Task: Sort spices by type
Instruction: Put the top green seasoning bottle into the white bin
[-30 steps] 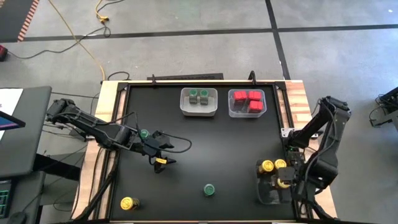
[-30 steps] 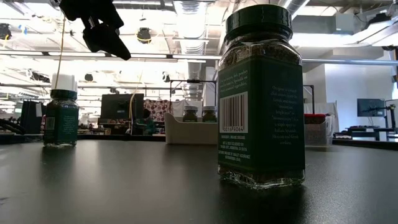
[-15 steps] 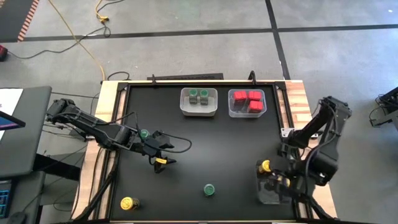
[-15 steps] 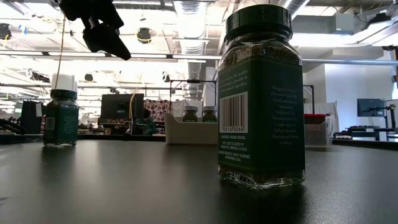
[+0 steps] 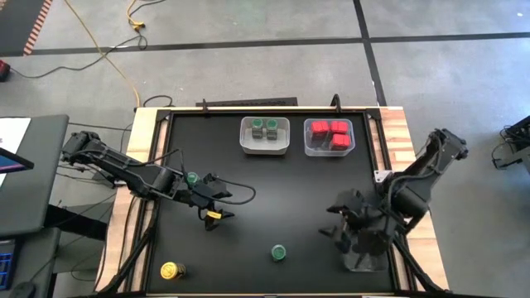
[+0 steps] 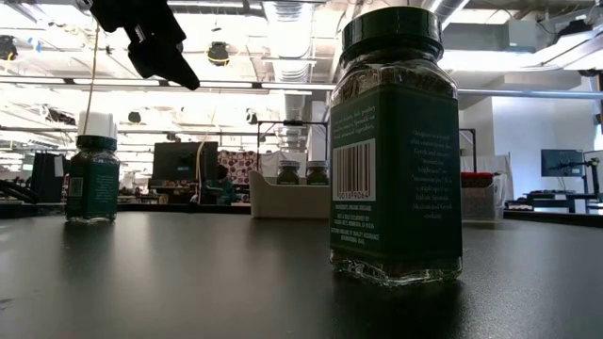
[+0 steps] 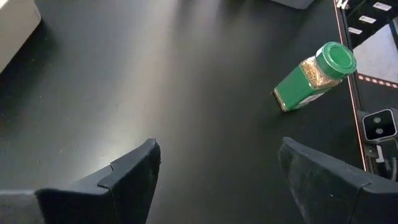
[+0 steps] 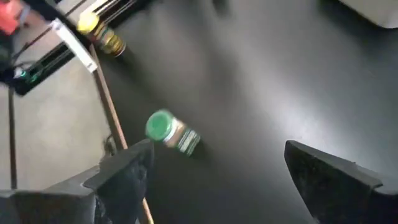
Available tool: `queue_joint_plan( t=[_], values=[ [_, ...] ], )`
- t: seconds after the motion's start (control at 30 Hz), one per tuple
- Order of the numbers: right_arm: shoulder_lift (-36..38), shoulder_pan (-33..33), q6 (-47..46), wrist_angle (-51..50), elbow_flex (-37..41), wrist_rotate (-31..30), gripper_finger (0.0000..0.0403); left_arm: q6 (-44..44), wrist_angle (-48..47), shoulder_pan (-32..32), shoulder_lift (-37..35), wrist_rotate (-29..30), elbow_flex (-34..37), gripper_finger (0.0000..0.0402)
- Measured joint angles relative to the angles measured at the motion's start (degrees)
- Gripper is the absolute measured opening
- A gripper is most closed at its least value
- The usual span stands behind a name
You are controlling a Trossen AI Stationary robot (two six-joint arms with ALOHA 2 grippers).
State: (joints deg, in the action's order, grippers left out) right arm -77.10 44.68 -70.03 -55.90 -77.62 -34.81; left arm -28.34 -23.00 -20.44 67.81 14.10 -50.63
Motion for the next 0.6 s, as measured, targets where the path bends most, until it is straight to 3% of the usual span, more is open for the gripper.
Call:
queue_joint_plan(
  t=[0.2,0.37,0.47,0.6],
  values=[
    [-0.5,-5.1,1.1,-1.9,0.0,0.1,0.0389,0.0,0.0,0.0,0.0,0.0,0.0,0.0314],
    [-2.4,-8.5,16.6,-4.5,0.0,0.2,0.0389,0.1,0.0,0.0,0.0,0.1,0.0,0.0314],
    [-3.8,-10.2,17.3,-4.3,0.0,0.2,0.0389,0.6,0.0,0.0,0.0,0.7,0.0,0.0314],
    [-4.8,-12.5,12.4,-5.8,0.0,0.3,0.0389,-10.6,0.2,0.0,0.0,3.0,0.0,0.0314]
  ],
)
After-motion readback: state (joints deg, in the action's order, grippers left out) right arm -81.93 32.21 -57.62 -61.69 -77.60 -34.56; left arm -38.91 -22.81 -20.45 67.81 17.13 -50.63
